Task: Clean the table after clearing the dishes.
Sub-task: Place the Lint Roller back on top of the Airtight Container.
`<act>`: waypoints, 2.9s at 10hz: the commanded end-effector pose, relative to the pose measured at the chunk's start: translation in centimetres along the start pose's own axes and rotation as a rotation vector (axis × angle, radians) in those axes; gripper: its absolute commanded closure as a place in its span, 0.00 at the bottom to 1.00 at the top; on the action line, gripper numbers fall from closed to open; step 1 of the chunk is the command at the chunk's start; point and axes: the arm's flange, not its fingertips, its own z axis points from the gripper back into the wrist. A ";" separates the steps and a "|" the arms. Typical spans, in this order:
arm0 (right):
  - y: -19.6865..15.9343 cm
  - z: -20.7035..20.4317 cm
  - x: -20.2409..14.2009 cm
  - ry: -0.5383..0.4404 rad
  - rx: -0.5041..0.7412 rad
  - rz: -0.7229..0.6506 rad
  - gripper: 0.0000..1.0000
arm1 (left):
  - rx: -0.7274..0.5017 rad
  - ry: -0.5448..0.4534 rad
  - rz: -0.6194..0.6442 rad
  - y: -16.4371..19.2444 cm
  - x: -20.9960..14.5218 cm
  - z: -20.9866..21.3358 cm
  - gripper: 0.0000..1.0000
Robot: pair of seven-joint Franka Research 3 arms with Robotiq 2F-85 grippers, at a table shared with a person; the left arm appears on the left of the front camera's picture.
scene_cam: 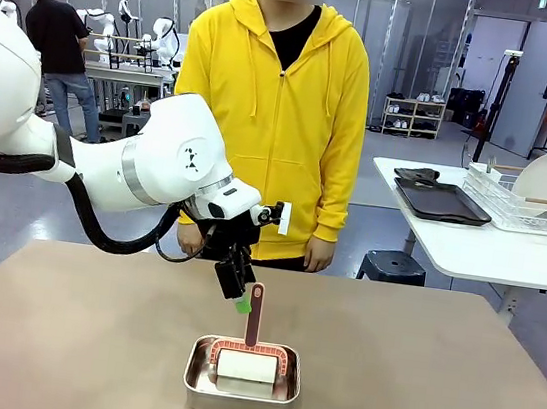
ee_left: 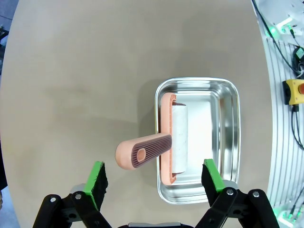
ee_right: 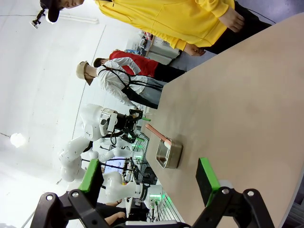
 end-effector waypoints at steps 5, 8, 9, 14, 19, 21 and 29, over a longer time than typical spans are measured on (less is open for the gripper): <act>0.4 0.0 -0.1 0.014 -0.005 0.000 0.00 | 0.000 0.000 0.000 0.0 0.0 0.0 0.00; 0.4 0.0 -0.1 0.014 -0.005 0.000 0.00 | -0.077 -0.006 0.088 1.2 0.5 4.8 0.00; 0.4 0.0 -0.1 0.014 -0.005 0.000 0.00 | -0.104 -0.011 0.164 1.8 -0.4 7.2 0.00; 0.4 0.0 -0.1 0.014 -0.005 0.000 0.00 | -0.265 -0.515 0.605 0.6 -12.4 19.7 0.00; 0.4 0.0 -0.1 0.014 -0.005 0.000 0.00 | -0.360 -0.904 1.114 -4.0 -33.3 25.4 0.00; 0.4 0.0 -0.1 0.014 -0.005 0.000 0.00 | -0.295 -1.018 1.226 -6.4 -41.3 26.7 0.00; 0.4 0.0 -0.1 0.014 -0.005 0.000 0.00 | 0.004 -1.030 1.571 -12.0 -57.8 28.4 0.00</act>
